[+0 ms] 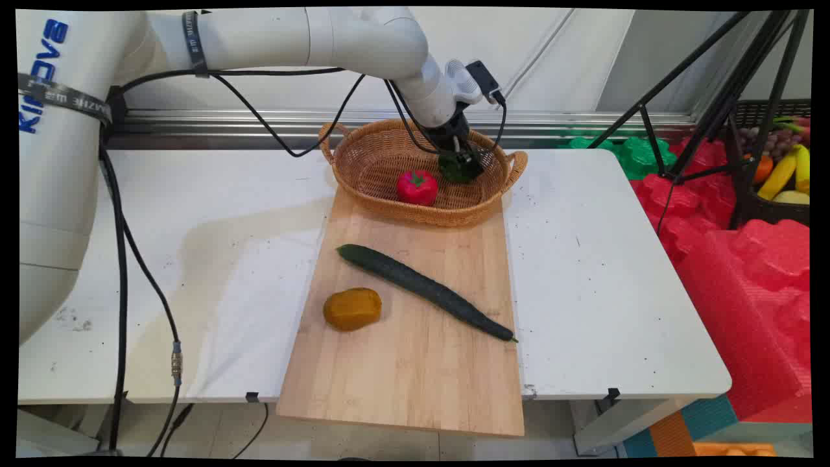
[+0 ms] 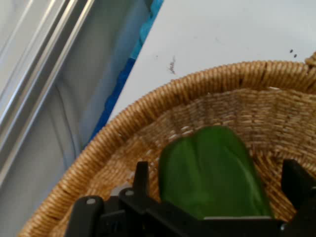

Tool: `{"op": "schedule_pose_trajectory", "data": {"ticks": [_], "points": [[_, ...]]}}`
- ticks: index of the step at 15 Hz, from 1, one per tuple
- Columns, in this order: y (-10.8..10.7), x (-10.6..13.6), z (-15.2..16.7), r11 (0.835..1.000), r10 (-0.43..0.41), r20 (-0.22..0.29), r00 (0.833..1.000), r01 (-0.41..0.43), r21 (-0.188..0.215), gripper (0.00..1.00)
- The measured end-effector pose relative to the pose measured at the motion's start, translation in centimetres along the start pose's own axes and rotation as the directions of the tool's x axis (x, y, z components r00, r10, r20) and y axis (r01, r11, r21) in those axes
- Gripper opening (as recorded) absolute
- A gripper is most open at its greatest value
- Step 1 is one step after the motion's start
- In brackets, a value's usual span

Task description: Pick up the cucumber from the cutting board

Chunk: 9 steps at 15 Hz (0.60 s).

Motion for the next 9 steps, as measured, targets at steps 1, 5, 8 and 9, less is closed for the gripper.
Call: {"op": "schedule_pose_trajectory", "data": {"ticks": [1,5,8,9], "points": [[0.0,0.1,-0.3,1.000,0.001,-0.006,1.000,-0.001,0.003,1.00],[0.1,0.4,-2.4,1.000,-0.004,-0.047,0.999,0.005,0.015,1.00],[0.3,0.3,-6.2,0.999,-0.017,-0.099,0.995,0.020,0.029,1.00],[0.4,0.2,-7.1,0.999,-0.017,-0.108,0.994,0.020,0.029,1.00]]}}
